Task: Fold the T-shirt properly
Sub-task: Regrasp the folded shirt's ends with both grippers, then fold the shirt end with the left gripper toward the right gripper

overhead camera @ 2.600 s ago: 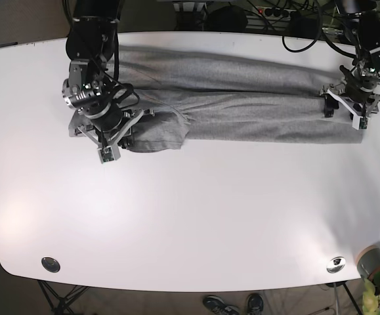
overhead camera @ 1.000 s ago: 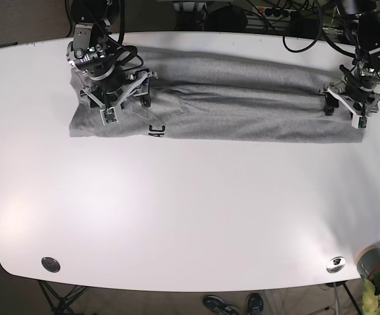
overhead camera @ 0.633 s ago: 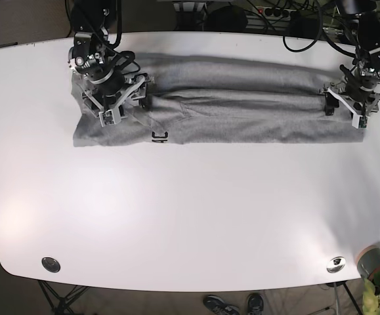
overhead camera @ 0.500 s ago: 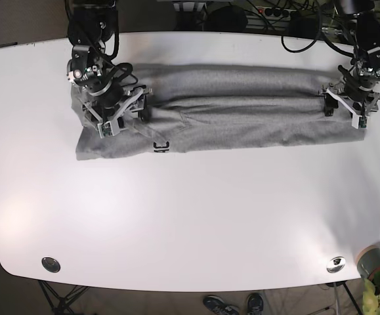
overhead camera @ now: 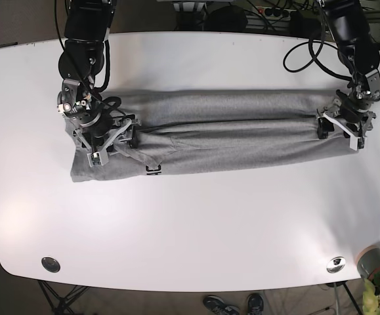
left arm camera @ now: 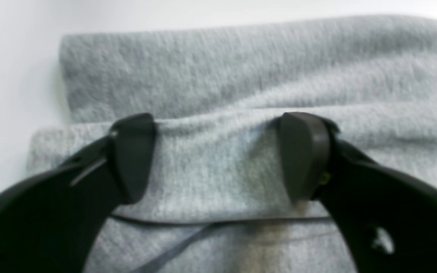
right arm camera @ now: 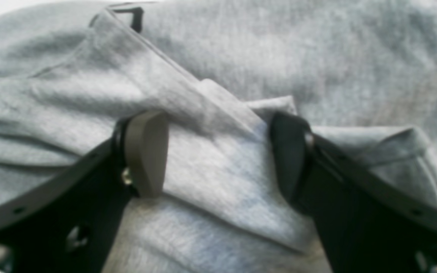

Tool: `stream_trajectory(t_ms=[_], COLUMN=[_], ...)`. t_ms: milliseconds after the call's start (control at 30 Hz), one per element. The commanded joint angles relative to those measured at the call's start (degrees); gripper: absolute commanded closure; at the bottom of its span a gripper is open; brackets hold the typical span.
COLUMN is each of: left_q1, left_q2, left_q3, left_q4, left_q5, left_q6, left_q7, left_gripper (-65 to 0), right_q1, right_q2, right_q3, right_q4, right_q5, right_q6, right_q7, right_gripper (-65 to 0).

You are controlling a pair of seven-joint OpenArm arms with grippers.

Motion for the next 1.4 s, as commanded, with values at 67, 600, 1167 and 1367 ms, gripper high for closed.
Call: stream_trajectory(t_ms=[67, 600, 1167, 1367], left_q1=[-0.1, -0.1, -0.4, -0.6], left_q2=[-1.2, -5.0, -5.6, -4.5], left_q3=[-3.0, -19.1, -17.5, -14.8], left_q4=[6.7, 6.6, -1.3, -1.3], left_q5=[-0.6, -21.3, -21.2, -21.3], left_q6=[0.8, -6.1, -10.5, -10.5], left_q7=[2.8, 19.8, 20.4, 20.4], left_gripper=[-54.4, -59.3, -59.2, -59.2], right_q1=[-0.2, -0.4, -0.3, -0.3], right_q2=[0.8, 0.6, 0.6, 0.6], right_q3=[0.5, 0.3, 0.3, 0.4], right_q4=[0.6, 2.3, 2.3, 2.3], right_q5=[-2.3, -2.0, -1.9, -1.9], right_q6=[-1.63, -1.63, -1.28, -1.19], right_q7=[-2.2, -2.3, -2.2, -2.2], right_gripper=[-40.9, -40.9, -40.9, -40.9])
